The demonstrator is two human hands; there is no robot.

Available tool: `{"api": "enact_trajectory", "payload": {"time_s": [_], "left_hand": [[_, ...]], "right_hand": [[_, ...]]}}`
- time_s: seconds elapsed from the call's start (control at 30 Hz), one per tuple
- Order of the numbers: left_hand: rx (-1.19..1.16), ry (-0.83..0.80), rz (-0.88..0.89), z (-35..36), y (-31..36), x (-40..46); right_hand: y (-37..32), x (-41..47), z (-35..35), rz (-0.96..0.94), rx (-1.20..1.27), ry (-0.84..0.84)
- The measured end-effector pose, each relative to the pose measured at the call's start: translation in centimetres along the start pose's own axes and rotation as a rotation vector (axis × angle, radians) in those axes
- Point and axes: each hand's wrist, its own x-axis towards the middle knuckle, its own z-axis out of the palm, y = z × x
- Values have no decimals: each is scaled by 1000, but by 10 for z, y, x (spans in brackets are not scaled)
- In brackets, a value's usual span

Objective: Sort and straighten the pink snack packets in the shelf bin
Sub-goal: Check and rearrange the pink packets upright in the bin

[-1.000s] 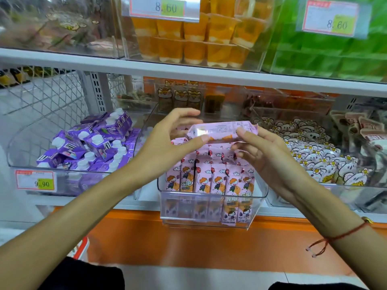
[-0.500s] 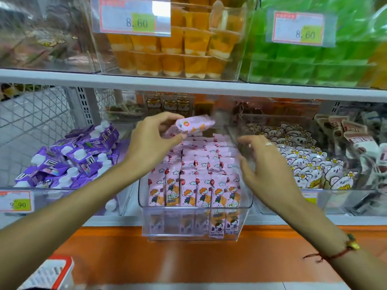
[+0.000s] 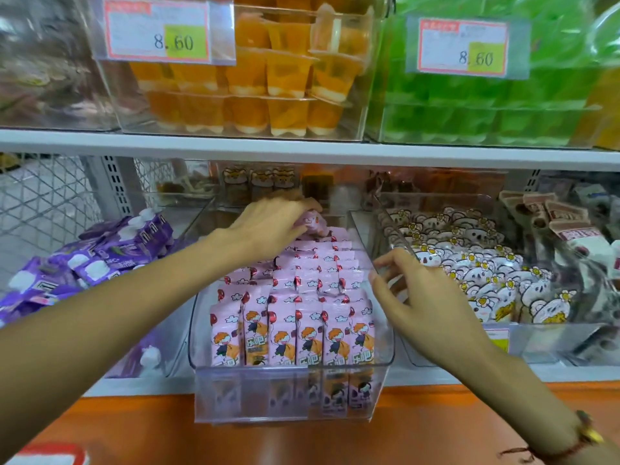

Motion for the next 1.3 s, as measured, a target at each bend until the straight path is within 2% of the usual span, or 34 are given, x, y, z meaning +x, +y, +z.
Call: {"api": "enact_trajectory", "payload": {"time_s": [0.07,0.13,0.2,0.3,0.4,0.53,0.67,0.8,0.97,1.17,1.3], "left_hand": [[-30,-37,8,0,1,10],[-128,-45,-78,4,3,21],[-233,-39,-184,10,6,30],[-210,-12,-275,22,10,39],[-154,-5,-324,30,11,46],[-73,-123,-316,39,13,52],[-142,-239,-282,40,5,48],[-200,-356,-147,36,-8,39],[-165,-266,-144,39,-1,36],[-200,-149,-292,45,13,40],[-279,57,-356,44,17,39]], "right_hand": [[1,0,0,-5,8,-28],[2,0,0,0,-24,-29],[1,0,-1,-30,-116,38],[-11,0,-2,-209,-277,174],[-23,-6,6,-352,-288,44],[-28,-10,14,-362,-302,-230],[-27,-8,16,-334,-302,-248],[-25,-9,18,-326,-299,-237],[-25,-9,18,-324,-286,-236],[-29,-10,16,-305,-300,-253],[-28,-8,16,-311,-303,-279]]}}
